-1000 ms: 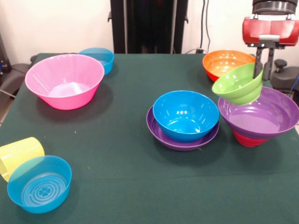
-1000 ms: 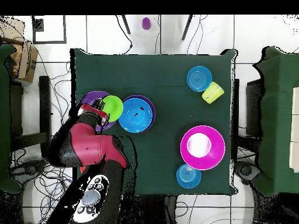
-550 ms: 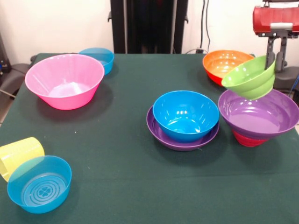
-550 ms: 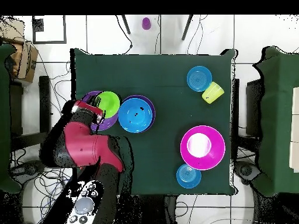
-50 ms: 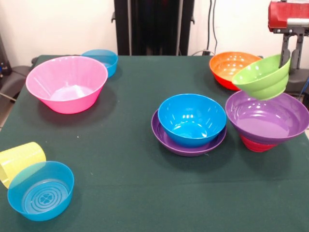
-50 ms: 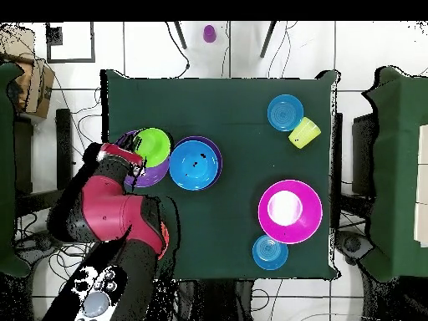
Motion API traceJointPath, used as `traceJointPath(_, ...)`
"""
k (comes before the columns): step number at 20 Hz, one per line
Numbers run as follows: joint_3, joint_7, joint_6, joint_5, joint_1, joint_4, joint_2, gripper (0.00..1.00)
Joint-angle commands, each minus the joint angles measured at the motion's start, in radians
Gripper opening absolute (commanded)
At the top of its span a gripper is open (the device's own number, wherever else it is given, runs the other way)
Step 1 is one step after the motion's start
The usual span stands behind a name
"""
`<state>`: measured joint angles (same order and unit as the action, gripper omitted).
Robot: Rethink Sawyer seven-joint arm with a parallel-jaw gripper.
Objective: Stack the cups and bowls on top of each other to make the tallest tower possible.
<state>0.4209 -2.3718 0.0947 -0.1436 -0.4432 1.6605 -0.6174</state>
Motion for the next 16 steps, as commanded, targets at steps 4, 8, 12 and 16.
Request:
traceJointPath(4, -0.025, -0.076, -0.1, -0.019, -0.006, -0.04, 0.067, 0.0)
traceJointPath(8, -0.045, -0.077, -0.078, -0.013, 0.005, -0.039, 0.085, 0.0)
traceJointPath(12, -0.078, -0.094, -0.048, -0.012, 0.015, -0.025, 0.09, 0.0)
traceJointPath(16, -0.09, -0.098, -0.06, -0.016, 0.019, -0.028, 0.075, 0.0)
